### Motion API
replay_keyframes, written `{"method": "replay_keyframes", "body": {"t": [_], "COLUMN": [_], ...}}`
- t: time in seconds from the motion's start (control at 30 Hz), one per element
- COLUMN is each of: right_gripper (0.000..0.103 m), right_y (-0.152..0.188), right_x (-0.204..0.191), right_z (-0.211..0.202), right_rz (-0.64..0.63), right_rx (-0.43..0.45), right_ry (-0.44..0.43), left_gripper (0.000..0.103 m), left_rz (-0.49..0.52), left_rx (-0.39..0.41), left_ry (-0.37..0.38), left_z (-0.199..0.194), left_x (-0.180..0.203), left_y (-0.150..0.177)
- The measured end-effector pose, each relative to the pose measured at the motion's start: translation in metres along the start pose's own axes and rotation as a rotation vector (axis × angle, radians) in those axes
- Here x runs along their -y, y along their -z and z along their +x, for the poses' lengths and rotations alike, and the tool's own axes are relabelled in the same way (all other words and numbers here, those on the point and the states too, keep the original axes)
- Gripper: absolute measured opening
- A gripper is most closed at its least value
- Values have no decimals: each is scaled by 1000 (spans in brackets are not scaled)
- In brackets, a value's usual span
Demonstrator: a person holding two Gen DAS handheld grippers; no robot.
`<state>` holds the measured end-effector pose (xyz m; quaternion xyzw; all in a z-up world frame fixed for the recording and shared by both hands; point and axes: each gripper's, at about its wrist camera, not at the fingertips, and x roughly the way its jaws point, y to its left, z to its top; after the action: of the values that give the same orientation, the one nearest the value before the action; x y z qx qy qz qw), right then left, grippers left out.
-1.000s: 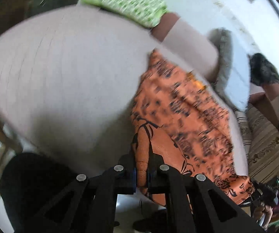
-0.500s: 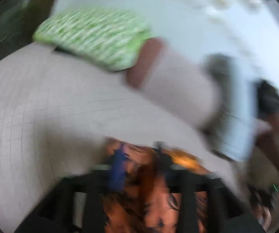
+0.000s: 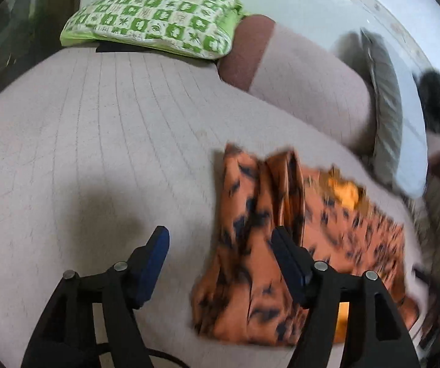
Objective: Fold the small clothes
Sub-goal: 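Fold the hem over toward the collar with the right tool while the left tool holds the blouse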
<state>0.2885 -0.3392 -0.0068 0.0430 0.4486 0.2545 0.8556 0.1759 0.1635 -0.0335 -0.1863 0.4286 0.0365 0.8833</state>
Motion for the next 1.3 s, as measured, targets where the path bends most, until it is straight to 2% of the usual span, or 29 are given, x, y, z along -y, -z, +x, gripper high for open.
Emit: {"method": "replay_keyframes", "body": {"t": [0.03, 0.07, 0.1, 0.13, 0.17, 0.2, 0.3, 0.33, 0.37, 0.43, 0.47, 0.53, 0.57, 0.63, 0.67, 0.7, 0.77, 0.9, 0.97, 1.17, 1.2, 1.23, 1.27, 1.3], "right_gripper": [74, 67, 42, 36, 25, 9, 8, 8, 8, 9, 11, 20, 27, 38, 58, 64, 64, 64, 64, 64, 64, 64, 64, 64], "right_y": [-1, 1, 3, 6, 4, 0, -21, -36, -48, -80, -87, -87, -77, -56, -50, -44, -39, -30, -26, -5, -4, -4, -3, -4], "right_x": [-6, -8, -9, -12, -15, -19, -44, -48, -45, -14, 6, 59, 72, 73, 71, 71, 68, 67, 68, 74, 75, 76, 75, 74], "right_z": [19, 31, 44, 50, 47, 41, 8, -10, -21, -33, -25, 10, 24, 27, 23, 19, 10, 6, 6, 19, 20, 19, 19, 18], "right_rz": [-43, -61, -78, -105, -106, -110, -188, -195, -178, -34, 39, 235, 279, 276, 277, 287, 305, 264, 245, 261, 266, 268, 266, 260], "right_rx": [-64, -117, -172, -188, -187, -185, -90, -24, 28, 129, 131, 39, -4, 13, 38, 62, 86, 75, 57, 39, 44, 52, 57, 58], "right_ry": [24, 45, 69, 105, 104, 95, 147, 169, 181, 214, 230, 277, 251, 204, 192, 183, 186, 185, 192, 179, 176, 176, 179, 183], "left_gripper": [70, 70, 70, 70, 70, 70, 70, 70, 70, 70, 70, 70, 70, 70, 72, 72, 73, 72, 72, 71, 68, 50, 21, 13], "left_rz": [9, 6, -10, -25, -29, -22, 11, 14, 12, 15, 18, 34, 56, 110, 156, 189, 224, 295, 337, 377, 384, 386, 381, 363], "left_rx": [-19, -49, -72, -84, -94, -93, -62, -55, -43, -22, -22, -24, -14, 27, 54, 57, 31, -102, -111, -97, -100, -109, -123, -144], "left_ry": [4, 13, 23, 35, 36, 31, 21, 29, 33, 28, 20, 11, 10, 2, -8, -22, -16, -22, -63, -61, -59, -57, -60, -40], "left_z": [2, 4, 7, 10, 13, 13, 13, 12, 10, 10, 10, 13, 12, 9, 8, 12, 27, 65, 75, 68, 68, 69, 72, 76], "left_x": [0, -2, -4, -6, -7, -7, -4, -3, -1, 1, 1, 6, 11, 20, 26, 33, 42, 54, 62, 73, 74, 73, 72, 71], "left_y": [10, 19, 28, 36, 45, 50, 54, 54, 56, 56, 55, 49, 44, 32, 23, 14, -4, -17, -19, -27, -27, -26, -26, -27]}}
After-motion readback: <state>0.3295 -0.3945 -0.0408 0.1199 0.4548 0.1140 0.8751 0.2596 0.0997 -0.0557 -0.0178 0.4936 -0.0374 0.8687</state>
